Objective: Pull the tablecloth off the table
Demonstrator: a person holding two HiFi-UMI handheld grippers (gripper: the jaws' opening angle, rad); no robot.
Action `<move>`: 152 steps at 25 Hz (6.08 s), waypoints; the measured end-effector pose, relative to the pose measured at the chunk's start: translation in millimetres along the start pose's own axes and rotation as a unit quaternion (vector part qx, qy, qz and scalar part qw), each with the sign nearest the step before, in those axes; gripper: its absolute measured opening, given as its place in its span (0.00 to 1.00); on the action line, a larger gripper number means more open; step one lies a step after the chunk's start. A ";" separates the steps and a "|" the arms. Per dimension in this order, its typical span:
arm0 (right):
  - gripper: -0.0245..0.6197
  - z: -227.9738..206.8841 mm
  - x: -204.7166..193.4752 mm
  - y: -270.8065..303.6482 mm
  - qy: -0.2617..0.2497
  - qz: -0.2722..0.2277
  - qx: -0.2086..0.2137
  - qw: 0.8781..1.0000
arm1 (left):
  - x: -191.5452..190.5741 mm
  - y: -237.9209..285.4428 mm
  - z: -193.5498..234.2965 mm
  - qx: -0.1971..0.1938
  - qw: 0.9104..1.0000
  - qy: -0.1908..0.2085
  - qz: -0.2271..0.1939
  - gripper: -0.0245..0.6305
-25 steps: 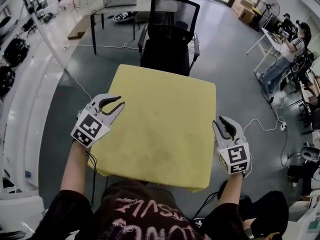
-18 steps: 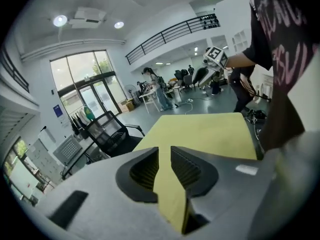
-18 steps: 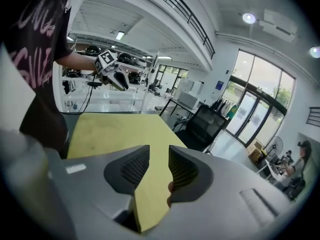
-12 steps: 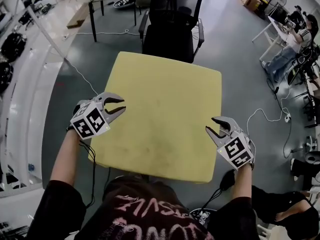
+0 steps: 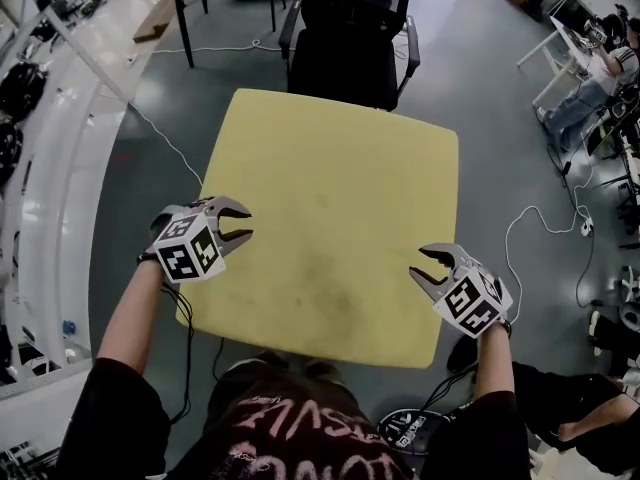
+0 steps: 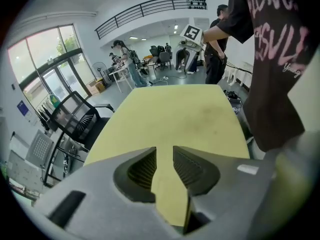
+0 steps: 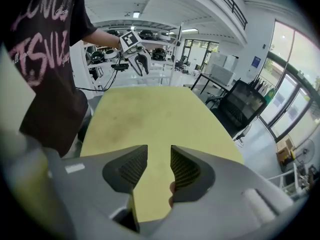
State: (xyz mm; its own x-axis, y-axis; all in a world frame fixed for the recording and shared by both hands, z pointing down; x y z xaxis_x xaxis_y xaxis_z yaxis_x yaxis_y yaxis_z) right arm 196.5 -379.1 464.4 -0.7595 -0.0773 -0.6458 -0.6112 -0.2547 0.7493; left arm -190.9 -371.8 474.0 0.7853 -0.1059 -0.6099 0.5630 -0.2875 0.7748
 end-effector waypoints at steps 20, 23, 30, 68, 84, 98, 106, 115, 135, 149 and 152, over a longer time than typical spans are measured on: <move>0.32 -18.9 -70.4 84.4 0.001 0.059 0.082 0.995 | -67.5 98.4 7.1 -0.091 0.991 -0.003 0.097 0.26; 0.32 -22.6 -75.8 94.4 0.000 0.061 0.086 0.994 | -72.1 109.0 11.1 -0.103 0.989 0.006 0.104 0.26; 0.33 -25.6 -84.5 111.3 -0.001 0.068 0.102 0.992 | -80.2 124.7 10.4 -0.120 0.986 0.012 0.116 0.26; 0.14 -18.1 -100.5 130.8 0.017 0.079 0.107 0.991 | -81.0 137.6 -2.5 -0.091 0.988 -0.033 0.119 0.05; 0.06 14.8 -102.0 95.9 -0.009 0.055 0.035 0.998 | -72.5 104.1 -38.0 0.004 0.990 -0.117 0.077 0.05; 0.06 121.9 -75.7 47.4 -0.002 0.063 -0.044 0.997 | -85.4 51.2 -139.7 0.025 0.996 -0.082 0.027 0.05; 0.06 231.5 -61.2 7.5 0.010 0.060 -0.085 0.995 | -97.4 2.3 -231.5 0.036 0.997 -0.064 0.003 0.05; 0.06 360.5 -62.0 -46.3 0.042 0.052 -0.110 0.992 | -91.9 -48.8 -334.8 0.041 0.997 -0.066 -0.022 0.05; 0.06 505.3 -138.6 -146.0 0.108 -0.035 -0.109 0.988 | -34.6 -81.7 -538.7 0.075 0.990 -0.121 -0.010 0.05; 0.06 608.4 -143.3 -196.7 0.158 -0.066 -0.133 0.976 | -22.8 -129.6 -653.6 0.111 0.972 -0.196 -0.062 0.05; 0.06 633.8 -130.7 -203.7 0.173 -0.076 -0.154 0.970 | -30.5 -144.8 -673.3 0.131 0.964 -0.213 -0.092 0.05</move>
State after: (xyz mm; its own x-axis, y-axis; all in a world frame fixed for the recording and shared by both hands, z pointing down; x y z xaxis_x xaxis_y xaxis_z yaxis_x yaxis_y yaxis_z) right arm 279.3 293.9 488.8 -0.5132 -0.3206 -0.7962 -0.5751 -0.5601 0.5962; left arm -123.0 314.0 492.2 0.4701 -0.3945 -0.7896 0.5545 -0.5640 0.6119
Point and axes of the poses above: the fingertips, and each gripper's own axes: y forward along the fingers, z to its left, x out of its top, the point moved 9 cm from there along -y, backward along the fingers, and after that the axes turned 8 degrees about -z, right-handed, at the moved point
